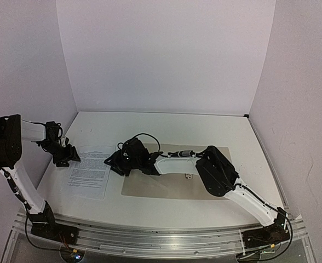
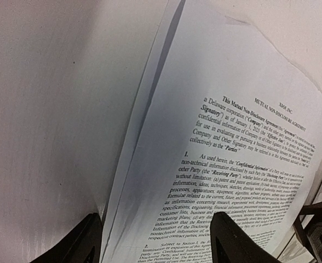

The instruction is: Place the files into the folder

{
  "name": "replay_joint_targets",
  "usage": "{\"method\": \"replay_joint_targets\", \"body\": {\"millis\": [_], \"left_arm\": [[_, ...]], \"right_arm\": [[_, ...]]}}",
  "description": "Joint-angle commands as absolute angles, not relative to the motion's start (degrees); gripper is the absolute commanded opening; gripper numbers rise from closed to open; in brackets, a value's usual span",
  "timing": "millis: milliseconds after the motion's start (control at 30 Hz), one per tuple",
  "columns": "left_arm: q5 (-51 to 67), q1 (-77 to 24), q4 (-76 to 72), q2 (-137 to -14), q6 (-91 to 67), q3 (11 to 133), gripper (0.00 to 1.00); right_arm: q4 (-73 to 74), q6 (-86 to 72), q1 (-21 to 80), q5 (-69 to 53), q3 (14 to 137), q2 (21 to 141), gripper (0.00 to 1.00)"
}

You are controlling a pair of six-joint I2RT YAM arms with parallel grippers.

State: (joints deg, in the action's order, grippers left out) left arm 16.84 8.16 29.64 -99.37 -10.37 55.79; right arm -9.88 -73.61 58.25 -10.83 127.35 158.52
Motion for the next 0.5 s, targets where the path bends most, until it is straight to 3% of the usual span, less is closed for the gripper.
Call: {"method": "replay_joint_targets", "body": {"millis": [0, 133, 467], "left_arm": [[17.5, 8.1, 30.1, -99.8, -10.5, 54.6, 0.68], [17.6, 8.1, 30.1, -99.9, -10.5, 54.5, 0.68], [18.1, 8.1, 30.1, -100.2, -10.5, 54.5, 0.67]], "right_arm": [[-13.3, -76.6, 58.6, -11.8, 126.7, 159.6, 0.37], [-14.9, -75.6, 58.6, -11.7, 126.1, 158.5, 0.28], [-16.2, -75.5, 59.2, -12.9, 128.5, 161.2, 0.27]]}}
